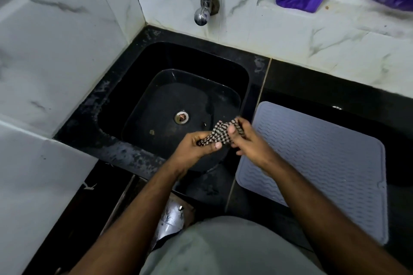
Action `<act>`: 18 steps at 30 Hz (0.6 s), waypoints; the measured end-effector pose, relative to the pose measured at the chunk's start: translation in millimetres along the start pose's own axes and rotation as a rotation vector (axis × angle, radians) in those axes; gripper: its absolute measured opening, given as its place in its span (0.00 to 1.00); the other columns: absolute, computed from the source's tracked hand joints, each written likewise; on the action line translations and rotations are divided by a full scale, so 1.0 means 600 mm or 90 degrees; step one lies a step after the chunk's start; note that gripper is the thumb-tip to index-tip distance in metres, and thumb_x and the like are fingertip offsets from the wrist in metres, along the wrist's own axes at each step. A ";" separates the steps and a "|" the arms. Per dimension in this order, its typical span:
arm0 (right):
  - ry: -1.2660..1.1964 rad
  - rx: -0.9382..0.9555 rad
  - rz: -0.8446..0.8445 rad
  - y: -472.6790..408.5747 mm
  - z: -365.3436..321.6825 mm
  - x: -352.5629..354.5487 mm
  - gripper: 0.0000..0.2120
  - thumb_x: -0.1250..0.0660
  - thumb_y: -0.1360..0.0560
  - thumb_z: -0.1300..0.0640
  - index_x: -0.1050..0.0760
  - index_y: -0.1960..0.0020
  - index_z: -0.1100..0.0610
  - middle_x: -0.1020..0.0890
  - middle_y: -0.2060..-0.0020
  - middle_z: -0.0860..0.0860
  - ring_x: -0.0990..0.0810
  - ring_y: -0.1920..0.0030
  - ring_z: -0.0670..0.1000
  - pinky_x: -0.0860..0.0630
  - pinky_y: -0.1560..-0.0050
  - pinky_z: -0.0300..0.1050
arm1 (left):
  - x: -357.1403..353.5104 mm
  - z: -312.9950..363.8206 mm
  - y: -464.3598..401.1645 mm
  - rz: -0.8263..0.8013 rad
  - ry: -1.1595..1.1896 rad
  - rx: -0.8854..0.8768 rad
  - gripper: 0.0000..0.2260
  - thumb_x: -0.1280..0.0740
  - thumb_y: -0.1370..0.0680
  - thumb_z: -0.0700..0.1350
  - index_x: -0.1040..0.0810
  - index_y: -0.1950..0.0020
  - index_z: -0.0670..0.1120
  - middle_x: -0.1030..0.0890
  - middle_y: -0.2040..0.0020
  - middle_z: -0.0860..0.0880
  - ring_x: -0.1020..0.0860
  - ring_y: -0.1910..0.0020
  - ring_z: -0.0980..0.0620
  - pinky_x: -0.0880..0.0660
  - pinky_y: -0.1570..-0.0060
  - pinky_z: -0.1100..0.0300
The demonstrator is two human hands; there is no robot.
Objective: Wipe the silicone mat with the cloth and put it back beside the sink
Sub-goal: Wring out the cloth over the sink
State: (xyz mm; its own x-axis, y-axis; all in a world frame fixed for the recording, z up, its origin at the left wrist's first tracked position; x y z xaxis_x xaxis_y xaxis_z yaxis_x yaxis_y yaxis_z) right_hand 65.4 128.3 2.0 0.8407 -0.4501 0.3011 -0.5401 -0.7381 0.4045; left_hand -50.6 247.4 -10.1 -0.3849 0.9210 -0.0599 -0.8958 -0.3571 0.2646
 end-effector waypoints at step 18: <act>-0.044 0.100 -0.045 -0.010 0.055 0.009 0.16 0.28 0.24 0.58 0.23 0.38 0.52 0.16 0.48 0.48 0.17 0.46 0.47 0.21 0.42 0.50 | -0.052 -0.085 0.044 0.150 -0.003 0.144 0.05 0.38 0.16 0.40 0.23 0.48 0.44 0.19 0.56 0.45 0.22 0.57 0.47 0.24 0.52 0.50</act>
State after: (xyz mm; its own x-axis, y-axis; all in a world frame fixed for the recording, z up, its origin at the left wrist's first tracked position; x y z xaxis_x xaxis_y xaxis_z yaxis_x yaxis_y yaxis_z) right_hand 74.5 113.5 -26.9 0.8800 -0.4240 0.2140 -0.4712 -0.8358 0.2817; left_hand -73.8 201.1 -50.5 -0.5742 0.8181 0.0324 -0.7100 -0.5173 0.4777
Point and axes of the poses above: each hand's wrist, its own y-axis away from the middle knuckle, its own x-axis out of the back of the hand, z = x × y, the point moved 7 cm from there along -y, towards the middle knuckle
